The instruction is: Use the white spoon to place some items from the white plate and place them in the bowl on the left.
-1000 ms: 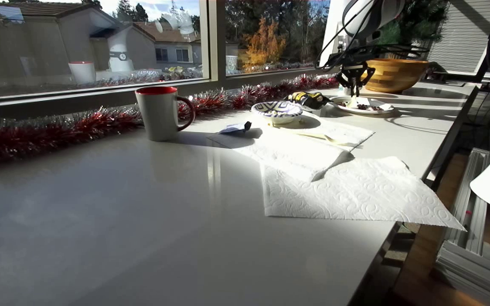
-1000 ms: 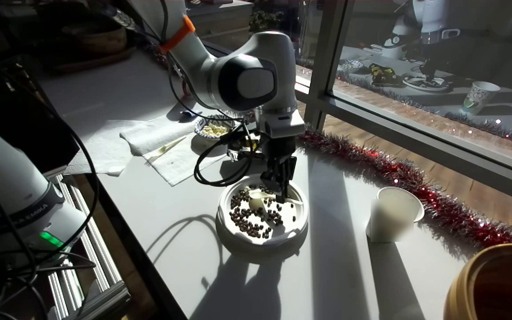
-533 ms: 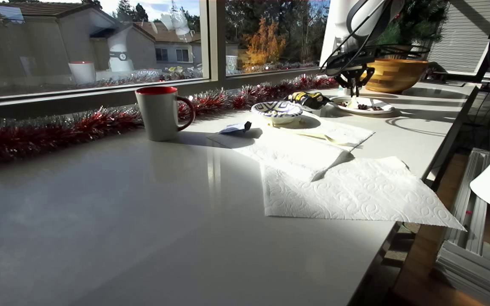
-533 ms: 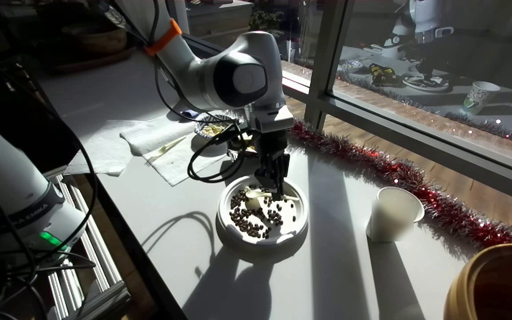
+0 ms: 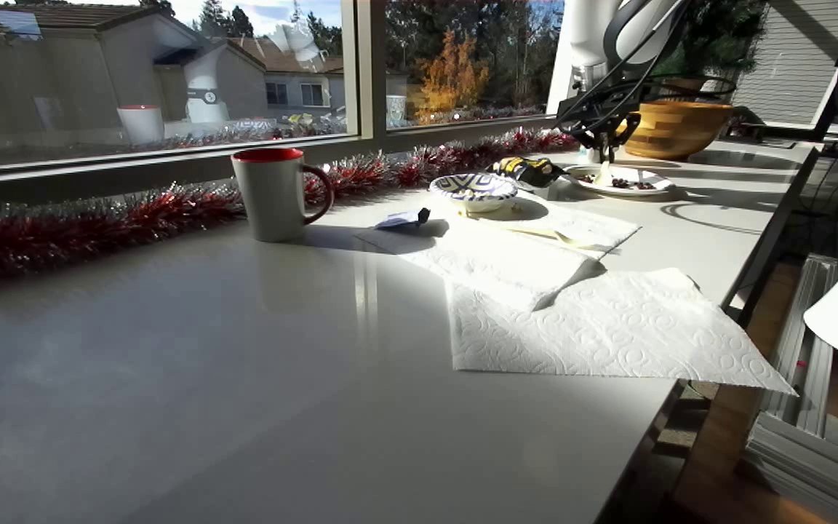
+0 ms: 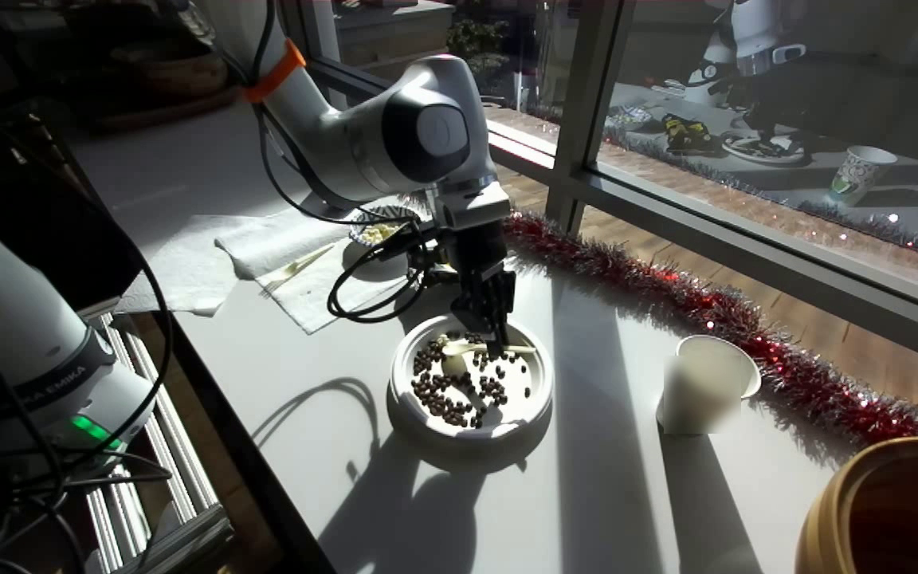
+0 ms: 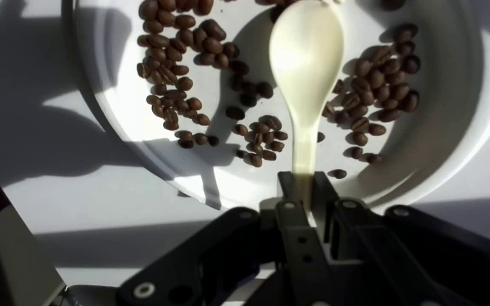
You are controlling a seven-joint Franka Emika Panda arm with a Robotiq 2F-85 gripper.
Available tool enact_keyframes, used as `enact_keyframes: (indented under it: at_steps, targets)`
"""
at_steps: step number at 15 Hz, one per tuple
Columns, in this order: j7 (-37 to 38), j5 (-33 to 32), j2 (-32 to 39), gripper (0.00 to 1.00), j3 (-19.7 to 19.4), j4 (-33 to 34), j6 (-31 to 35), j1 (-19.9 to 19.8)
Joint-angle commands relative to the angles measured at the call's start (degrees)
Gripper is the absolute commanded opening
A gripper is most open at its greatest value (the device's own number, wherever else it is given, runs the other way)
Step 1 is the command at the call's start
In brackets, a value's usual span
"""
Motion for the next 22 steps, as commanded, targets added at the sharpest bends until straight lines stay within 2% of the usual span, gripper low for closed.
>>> enact_keyframes:
  at_steps: [1, 9, 17, 22]
  targets:
    - [5.54, -3.97, -2.22, 0.03, 1.84, -1.96, 0.4, -1.21]
    - [10.22, -7.18, -1.76, 0.03, 3.96, -2.4, 0.32, -2.1]
    - [1.57, -2.99, -1.01, 0.03, 6.6, -3.01, 0.38, -6.11]
    - [-0.1, -5.69, -1.67, 0.03, 6.15, -2.97, 1.34, -6.96]
